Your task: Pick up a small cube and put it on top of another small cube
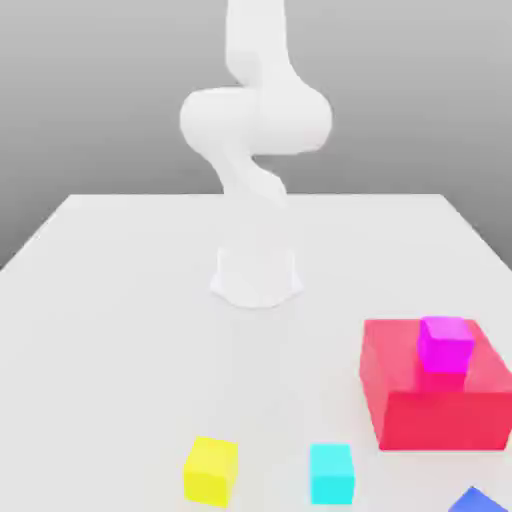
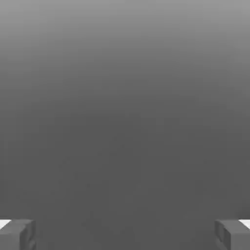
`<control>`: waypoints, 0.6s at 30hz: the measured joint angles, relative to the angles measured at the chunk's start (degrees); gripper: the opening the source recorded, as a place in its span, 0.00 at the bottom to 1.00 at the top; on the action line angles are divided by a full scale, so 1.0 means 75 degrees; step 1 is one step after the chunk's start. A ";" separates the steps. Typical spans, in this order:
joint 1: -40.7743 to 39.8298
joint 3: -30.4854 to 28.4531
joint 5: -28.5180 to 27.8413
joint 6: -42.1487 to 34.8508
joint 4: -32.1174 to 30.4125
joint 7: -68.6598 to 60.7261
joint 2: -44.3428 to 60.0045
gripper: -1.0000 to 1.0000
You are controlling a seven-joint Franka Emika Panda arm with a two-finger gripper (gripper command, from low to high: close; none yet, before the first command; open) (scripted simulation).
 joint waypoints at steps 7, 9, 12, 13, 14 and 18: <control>0.0417 0.0232 0.0003 0.0438 0.0288 -0.0451 0.1984 0.50; 0.0529 0.0307 -0.0011 0.0559 0.0369 -0.0564 0.2537 0.50; 0.0687 0.0433 -0.0054 0.0740 0.0491 -0.0717 0.3368 0.50; 0.0736 0.0479 -0.0068 0.0802 0.0531 -0.0771 0.3644 0.50; 0.0784 0.0526 -0.0088 0.0863 0.0571 -0.0821 0.3921 0.50; 0.1030 0.0708 -0.0207 0.1105 0.0732 -0.0986 0.5031 0.50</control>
